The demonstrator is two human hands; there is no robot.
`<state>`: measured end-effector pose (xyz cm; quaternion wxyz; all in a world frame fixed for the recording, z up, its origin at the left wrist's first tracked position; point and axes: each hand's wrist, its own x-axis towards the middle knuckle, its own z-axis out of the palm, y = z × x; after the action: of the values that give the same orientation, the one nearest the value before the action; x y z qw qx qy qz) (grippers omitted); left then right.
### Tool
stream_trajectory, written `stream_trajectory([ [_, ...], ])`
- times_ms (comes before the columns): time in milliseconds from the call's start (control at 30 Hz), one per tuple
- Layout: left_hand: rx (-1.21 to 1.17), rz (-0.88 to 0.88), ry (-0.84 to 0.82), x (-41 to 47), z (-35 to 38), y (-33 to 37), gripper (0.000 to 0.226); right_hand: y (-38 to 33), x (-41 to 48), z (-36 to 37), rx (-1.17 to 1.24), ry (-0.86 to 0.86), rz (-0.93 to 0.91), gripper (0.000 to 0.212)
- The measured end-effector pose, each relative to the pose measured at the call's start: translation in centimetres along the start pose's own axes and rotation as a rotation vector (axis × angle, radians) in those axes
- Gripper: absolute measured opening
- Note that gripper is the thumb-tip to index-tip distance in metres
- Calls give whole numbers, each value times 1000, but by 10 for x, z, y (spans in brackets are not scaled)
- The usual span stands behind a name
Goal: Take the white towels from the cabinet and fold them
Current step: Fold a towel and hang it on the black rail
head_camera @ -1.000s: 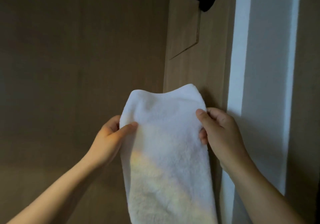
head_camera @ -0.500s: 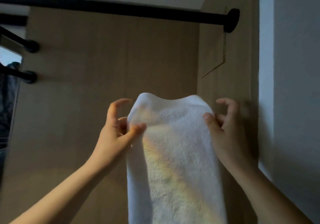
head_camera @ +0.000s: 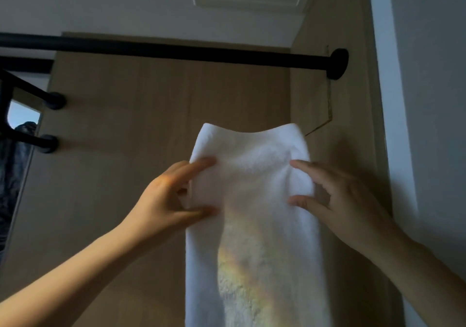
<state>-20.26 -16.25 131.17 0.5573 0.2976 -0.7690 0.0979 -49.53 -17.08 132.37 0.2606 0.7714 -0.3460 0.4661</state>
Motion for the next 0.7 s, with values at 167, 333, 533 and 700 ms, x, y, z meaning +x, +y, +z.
stream_trajectory([
  [167,272,129,16,35,-15,8,88,-1,28,-10,-188,66,-55,69],
  [333,594,191,28,85,-31,24,95,5,65,-26,-318,121,-40,79],
  [533,688,296,61,153,-57,46,98,11,119,-63,-429,250,-82,77],
  [700,726,250,57,192,-71,46,100,11,164,-81,-496,272,-103,77],
])
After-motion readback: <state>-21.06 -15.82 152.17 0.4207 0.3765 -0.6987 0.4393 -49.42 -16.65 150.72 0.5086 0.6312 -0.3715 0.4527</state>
